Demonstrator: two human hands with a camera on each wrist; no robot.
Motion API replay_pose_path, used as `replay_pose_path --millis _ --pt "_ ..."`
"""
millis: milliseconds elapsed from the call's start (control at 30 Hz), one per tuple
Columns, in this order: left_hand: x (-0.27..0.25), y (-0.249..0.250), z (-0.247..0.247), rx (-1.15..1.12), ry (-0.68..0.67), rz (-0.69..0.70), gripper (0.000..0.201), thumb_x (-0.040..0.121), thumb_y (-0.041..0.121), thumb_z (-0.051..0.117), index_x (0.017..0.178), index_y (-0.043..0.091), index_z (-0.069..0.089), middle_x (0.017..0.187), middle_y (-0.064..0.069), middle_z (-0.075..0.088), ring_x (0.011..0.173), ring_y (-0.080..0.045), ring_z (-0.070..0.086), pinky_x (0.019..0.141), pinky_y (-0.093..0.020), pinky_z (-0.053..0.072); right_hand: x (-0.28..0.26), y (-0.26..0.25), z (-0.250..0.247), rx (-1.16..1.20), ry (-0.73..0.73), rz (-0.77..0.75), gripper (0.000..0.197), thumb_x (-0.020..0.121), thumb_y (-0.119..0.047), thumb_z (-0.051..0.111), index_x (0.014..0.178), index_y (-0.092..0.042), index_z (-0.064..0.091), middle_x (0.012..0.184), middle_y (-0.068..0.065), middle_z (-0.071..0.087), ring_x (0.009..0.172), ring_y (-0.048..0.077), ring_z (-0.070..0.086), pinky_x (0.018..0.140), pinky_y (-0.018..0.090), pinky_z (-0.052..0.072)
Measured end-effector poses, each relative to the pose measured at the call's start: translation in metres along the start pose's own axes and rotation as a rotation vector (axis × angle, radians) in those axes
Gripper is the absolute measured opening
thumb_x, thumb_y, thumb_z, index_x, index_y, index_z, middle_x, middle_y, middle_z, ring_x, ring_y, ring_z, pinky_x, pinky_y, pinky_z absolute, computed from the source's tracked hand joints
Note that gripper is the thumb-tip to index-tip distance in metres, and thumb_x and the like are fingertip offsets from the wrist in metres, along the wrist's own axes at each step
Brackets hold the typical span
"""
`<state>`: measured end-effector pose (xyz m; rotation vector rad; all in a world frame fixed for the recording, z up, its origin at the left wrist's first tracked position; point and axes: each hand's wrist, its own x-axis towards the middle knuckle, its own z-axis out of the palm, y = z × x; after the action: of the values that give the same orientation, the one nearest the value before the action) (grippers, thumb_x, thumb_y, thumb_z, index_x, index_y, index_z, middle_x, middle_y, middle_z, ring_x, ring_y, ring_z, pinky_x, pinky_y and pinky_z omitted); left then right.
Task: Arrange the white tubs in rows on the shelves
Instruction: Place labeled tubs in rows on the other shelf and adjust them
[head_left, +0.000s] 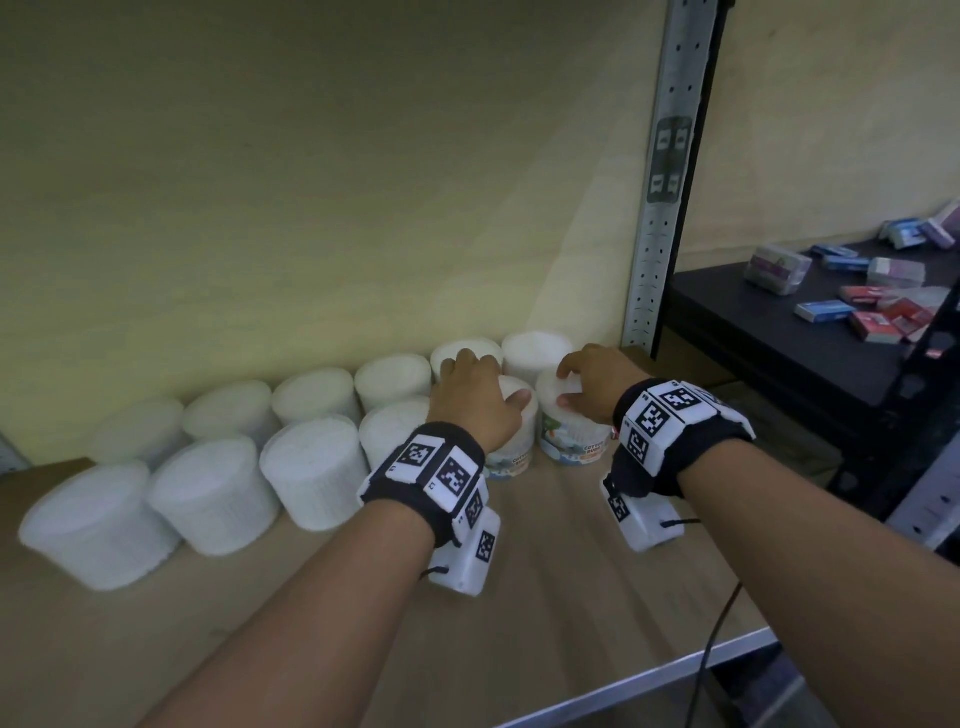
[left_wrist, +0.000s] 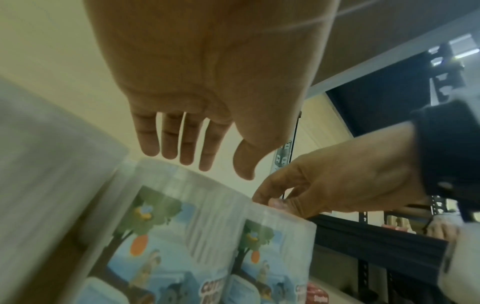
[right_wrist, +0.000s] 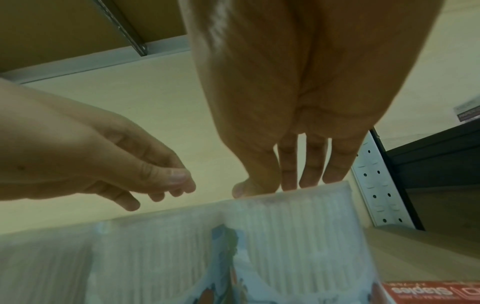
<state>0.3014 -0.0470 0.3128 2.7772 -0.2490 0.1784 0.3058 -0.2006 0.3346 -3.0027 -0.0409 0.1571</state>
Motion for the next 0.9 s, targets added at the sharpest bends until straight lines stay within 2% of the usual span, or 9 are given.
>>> replay_pose_path --millis 167,500,900 --pt "0.002 0.000 0.009 0.112 -0.037 -0.009 0.051 0.090 0.048 0.052 0.125 0.010 0.053 0.127 -0.011 0.048 0.121 -0.029 0.043 0.096 -0.041 0.040 0.000 0.001 0.001 -0.002 0.009 -0.005 0.048 0.094 -0.034 0.054 0.138 -0.016 0.047 0.141 0.010 0.043 0.129 0.026 0.044 0.109 0.034 0.036" --pt "0.008 -0.007 0.002 -0.044 -0.154 0.017 0.055 0.091 0.035 0.058 0.138 0.010 0.045 0.140 -0.009 0.044 0.131 -0.026 0.041 0.109 -0.036 0.036 0.002 0.001 0.001 0.002 0.008 0.003 0.048 0.094 -0.034 0.055 0.137 -0.016 0.047 0.140 0.009 0.044 0.128 0.026 0.046 0.108 0.034 0.036" --pt "0.007 -0.011 0.004 -0.130 -0.146 -0.014 0.057 0.087 0.035 0.064 0.136 0.012 0.049 0.139 -0.007 0.047 0.130 -0.023 0.045 0.107 -0.033 0.037 0.000 0.001 0.006 0.006 0.010 0.013 0.047 0.094 -0.034 0.054 0.137 -0.018 0.045 0.139 0.010 0.043 0.127 0.028 0.045 0.106 0.035 0.036"
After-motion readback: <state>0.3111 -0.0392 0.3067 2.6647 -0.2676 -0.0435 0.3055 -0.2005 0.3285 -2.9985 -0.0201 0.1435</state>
